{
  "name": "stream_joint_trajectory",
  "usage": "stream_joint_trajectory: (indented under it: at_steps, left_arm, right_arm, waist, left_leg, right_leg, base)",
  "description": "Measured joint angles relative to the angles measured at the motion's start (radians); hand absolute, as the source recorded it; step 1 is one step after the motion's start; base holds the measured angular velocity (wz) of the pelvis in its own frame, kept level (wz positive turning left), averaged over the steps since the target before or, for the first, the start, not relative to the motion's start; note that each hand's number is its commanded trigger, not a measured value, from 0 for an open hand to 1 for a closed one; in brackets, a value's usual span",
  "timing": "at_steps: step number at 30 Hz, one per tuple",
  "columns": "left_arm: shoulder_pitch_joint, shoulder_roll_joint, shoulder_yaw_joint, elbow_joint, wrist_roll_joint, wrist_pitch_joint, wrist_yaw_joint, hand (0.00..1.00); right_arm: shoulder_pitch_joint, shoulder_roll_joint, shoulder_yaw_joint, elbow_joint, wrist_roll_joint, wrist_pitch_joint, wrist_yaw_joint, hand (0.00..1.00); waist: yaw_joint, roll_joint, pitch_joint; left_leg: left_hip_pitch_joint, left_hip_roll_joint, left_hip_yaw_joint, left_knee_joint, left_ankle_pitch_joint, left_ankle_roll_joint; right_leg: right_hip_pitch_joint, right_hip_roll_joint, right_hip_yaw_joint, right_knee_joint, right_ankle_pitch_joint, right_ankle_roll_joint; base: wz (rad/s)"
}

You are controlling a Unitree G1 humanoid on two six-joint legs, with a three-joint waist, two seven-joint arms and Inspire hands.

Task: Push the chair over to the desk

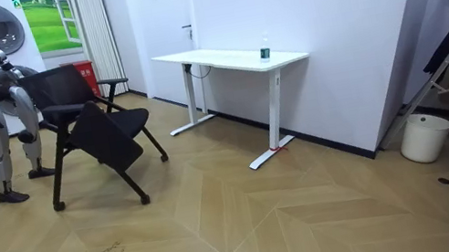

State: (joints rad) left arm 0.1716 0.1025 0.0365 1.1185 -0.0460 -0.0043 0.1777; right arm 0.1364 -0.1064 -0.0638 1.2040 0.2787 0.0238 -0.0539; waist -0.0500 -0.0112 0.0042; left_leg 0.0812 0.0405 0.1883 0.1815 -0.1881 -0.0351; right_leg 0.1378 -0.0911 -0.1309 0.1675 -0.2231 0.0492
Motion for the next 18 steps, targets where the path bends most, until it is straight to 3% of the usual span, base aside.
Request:
stream_joint_trajectory:
  at_steps: [18]
  left_arm:
    - [0.009,-0.001,0.022,-0.001,0.041,0.029,0.038,0.0]
  right_arm:
    - [-0.021,-0.001,-0.007,0.018,-0.001,0.022,-0.018,0.0]
  waist:
    - [0.0,-0.002,-0.004]
  left_leg:
    - [0.0,0.0,0.0,0.002,0.0,0.0]
  right_leg:
    - [0.0,0.0,0.002,0.001,0.0,0.0]
  base:
    - [0.0]
